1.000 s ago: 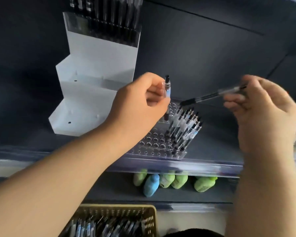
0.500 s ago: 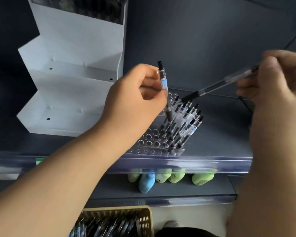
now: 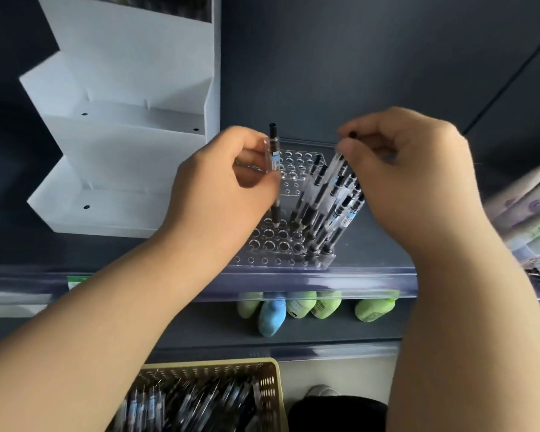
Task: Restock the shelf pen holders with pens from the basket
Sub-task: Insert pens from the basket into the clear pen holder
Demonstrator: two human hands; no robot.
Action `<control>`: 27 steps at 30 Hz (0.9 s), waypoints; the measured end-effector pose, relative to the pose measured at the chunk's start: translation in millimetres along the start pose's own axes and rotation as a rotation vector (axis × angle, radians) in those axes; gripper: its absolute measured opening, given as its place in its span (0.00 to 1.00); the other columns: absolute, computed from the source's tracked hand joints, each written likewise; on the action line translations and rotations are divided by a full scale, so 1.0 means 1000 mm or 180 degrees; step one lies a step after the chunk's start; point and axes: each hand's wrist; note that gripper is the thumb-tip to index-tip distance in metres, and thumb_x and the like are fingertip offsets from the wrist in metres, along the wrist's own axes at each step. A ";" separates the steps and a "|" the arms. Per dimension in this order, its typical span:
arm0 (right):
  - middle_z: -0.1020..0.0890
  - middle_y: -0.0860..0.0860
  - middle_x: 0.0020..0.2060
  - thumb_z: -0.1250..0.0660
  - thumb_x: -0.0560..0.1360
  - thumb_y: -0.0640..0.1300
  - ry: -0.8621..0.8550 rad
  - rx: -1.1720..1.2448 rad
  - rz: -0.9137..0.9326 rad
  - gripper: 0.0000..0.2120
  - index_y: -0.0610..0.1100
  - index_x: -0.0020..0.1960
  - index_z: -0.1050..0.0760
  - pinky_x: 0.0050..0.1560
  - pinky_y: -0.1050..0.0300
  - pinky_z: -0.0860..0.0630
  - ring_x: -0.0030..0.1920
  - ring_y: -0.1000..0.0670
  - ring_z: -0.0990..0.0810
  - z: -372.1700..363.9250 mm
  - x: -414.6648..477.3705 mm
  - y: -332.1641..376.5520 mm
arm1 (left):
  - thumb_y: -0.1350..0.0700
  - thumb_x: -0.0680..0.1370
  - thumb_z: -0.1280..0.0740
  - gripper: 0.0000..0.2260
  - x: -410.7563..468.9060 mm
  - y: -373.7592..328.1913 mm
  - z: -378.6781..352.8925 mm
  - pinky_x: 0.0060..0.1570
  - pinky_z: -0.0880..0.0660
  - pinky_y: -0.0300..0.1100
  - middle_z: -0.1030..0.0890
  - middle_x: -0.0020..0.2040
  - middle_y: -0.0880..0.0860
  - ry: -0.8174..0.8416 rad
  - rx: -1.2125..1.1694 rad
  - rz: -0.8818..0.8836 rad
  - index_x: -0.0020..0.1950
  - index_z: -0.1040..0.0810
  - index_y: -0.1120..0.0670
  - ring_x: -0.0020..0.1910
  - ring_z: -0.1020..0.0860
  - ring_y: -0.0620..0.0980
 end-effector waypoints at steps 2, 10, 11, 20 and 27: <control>0.25 0.66 0.33 0.32 0.74 0.42 0.0106 -0.0089 -0.0034 0.07 0.52 0.49 0.20 0.39 0.81 0.34 0.35 0.70 0.26 -0.002 0.001 -0.002 | 0.57 0.72 0.28 0.13 0.000 0.000 0.001 0.45 0.23 0.36 0.19 0.42 0.41 0.0011 -0.0006 0.0003 0.43 0.28 0.40 0.41 0.20 0.40; 0.26 0.67 0.32 0.31 0.73 0.43 0.0189 -0.0191 -0.0050 0.06 0.53 0.47 0.20 0.38 0.82 0.35 0.35 0.71 0.26 -0.003 0.003 -0.001 | 0.59 0.72 0.28 0.15 -0.004 -0.001 -0.002 0.43 0.26 0.29 0.20 0.40 0.41 0.0067 -0.0045 -0.0050 0.42 0.28 0.40 0.38 0.21 0.39; 0.26 0.66 0.32 0.31 0.73 0.43 0.0228 -0.0199 -0.0061 0.06 0.53 0.47 0.20 0.38 0.82 0.35 0.35 0.70 0.26 -0.003 0.003 -0.001 | 0.59 0.72 0.28 0.15 -0.004 -0.001 -0.003 0.43 0.26 0.29 0.20 0.41 0.41 0.0079 -0.0036 -0.0063 0.42 0.28 0.40 0.38 0.21 0.39; 0.24 0.62 0.33 0.31 0.73 0.41 0.0446 -0.0274 -0.0242 0.07 0.50 0.49 0.18 0.40 0.81 0.34 0.35 0.64 0.25 -0.006 0.002 -0.003 | 0.59 0.71 0.28 0.11 -0.006 0.001 -0.009 0.43 0.25 0.31 0.18 0.42 0.44 0.0203 -0.0149 -0.0048 0.49 0.24 0.46 0.38 0.20 0.40; 0.24 0.64 0.31 0.29 0.72 0.43 0.0528 -0.0242 -0.0187 0.04 0.53 0.41 0.19 0.38 0.77 0.32 0.33 0.63 0.25 -0.005 0.002 0.000 | 0.59 0.71 0.28 0.11 -0.010 0.001 -0.013 0.39 0.27 0.25 0.19 0.40 0.42 0.0398 -0.0223 -0.0062 0.47 0.25 0.45 0.38 0.21 0.38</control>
Point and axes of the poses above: each hand's wrist, its own x-axis towards the middle knuckle, its own z-axis out of the back of the hand, y = z × x
